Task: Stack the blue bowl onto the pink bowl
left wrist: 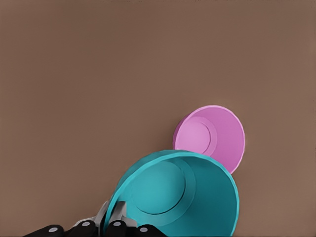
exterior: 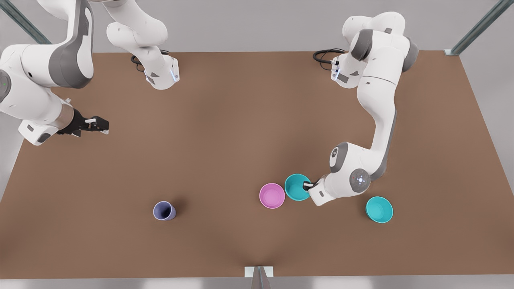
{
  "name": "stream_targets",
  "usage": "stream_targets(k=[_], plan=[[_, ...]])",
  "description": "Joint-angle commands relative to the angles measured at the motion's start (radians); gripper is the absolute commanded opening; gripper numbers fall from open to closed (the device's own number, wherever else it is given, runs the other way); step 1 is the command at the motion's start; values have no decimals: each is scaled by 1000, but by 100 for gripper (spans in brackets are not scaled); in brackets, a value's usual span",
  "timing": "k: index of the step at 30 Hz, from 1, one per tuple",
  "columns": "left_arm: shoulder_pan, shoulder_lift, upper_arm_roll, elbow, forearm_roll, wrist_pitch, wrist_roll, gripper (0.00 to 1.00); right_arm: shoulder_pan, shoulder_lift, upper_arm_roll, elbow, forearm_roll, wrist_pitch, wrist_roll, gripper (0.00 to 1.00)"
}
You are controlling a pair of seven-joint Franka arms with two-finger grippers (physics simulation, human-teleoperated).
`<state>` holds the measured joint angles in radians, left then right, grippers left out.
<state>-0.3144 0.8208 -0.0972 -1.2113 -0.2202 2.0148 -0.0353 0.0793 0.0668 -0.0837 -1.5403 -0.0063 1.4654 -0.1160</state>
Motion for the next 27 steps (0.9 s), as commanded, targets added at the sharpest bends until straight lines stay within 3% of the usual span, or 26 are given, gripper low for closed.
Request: stream_targets(k=[1,5,15,27], plan=[[-61,77,17,125,56,-68,-594,21,0,-1,-1,0,0,-2,-102,100],[-118,159,31,256,53,-62,-727,21,0,5,1,2,2,1,-100,100],[-107,166,27,242,-2,-137,-730,21,0,13,1,0,2,3,-102,100],[-115,178,21,243,-8,-70,-729,21,0,18,1,-3,3,3,-100,100]])
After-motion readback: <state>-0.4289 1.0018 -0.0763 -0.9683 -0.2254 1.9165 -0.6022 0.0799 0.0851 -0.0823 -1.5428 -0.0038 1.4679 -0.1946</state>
